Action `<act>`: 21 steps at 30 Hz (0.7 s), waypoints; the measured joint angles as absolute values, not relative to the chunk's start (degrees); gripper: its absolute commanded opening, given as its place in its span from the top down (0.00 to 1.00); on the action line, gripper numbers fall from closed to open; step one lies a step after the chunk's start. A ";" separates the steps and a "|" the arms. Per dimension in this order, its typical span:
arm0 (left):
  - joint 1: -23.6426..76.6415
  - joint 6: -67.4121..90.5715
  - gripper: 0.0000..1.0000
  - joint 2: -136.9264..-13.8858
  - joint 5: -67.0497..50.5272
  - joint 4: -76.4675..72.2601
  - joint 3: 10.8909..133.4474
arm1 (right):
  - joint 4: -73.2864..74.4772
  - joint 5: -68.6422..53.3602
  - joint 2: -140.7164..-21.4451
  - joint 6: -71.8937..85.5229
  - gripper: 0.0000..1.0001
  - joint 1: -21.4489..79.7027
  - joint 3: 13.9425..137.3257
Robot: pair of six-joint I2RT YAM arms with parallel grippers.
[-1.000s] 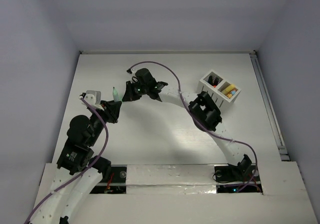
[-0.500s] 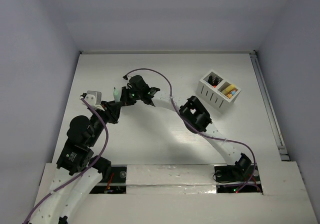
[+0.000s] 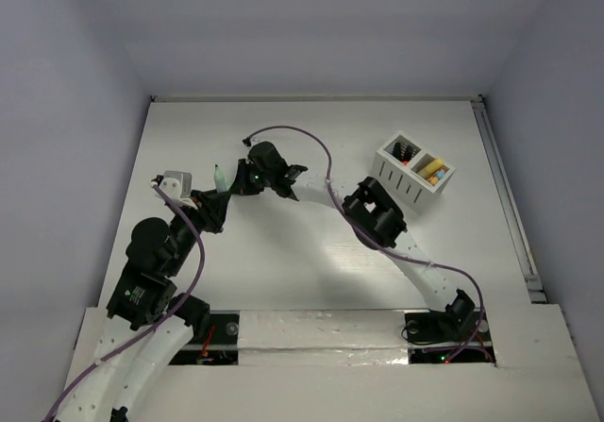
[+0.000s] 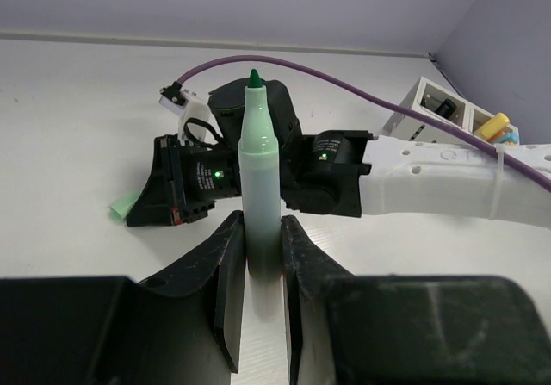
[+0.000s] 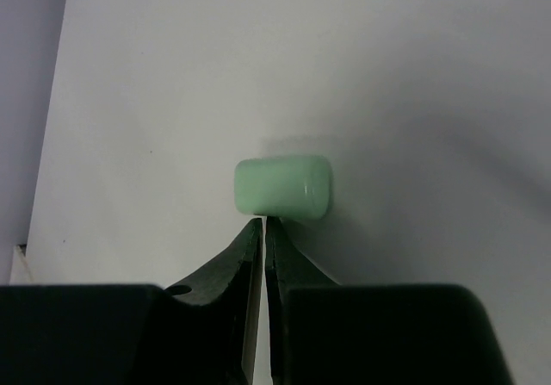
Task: Sort the stationery into containers
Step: Move the pen cap to the center of the board.
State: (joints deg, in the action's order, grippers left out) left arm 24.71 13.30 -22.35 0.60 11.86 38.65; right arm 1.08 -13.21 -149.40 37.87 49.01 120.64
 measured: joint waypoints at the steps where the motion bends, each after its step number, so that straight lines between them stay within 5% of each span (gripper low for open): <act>1: 24.69 13.30 1.00 -22.35 0.58 11.84 38.65 | 0.93 -12.69 -149.08 37.76 0.88 48.80 120.14; 5: 24.71 13.30 1.00 -22.35 0.56 11.84 38.65 | 0.95 -11.07 -148.33 37.10 0.84 47.75 119.33; 18: 24.71 13.28 1.00 -22.35 0.54 11.84 38.65 | 1.37 -8.36 -145.69 34.06 0.40 46.87 117.49; 21: 24.71 13.28 1.00 -22.35 0.54 11.84 38.65 | 2.20 -8.34 -145.14 33.87 0.38 46.89 117.30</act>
State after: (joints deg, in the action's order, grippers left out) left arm 24.71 13.28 -22.35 0.54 11.84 38.65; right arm 2.20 -8.34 -145.14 33.87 46.89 117.30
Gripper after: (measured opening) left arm 0.142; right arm 0.613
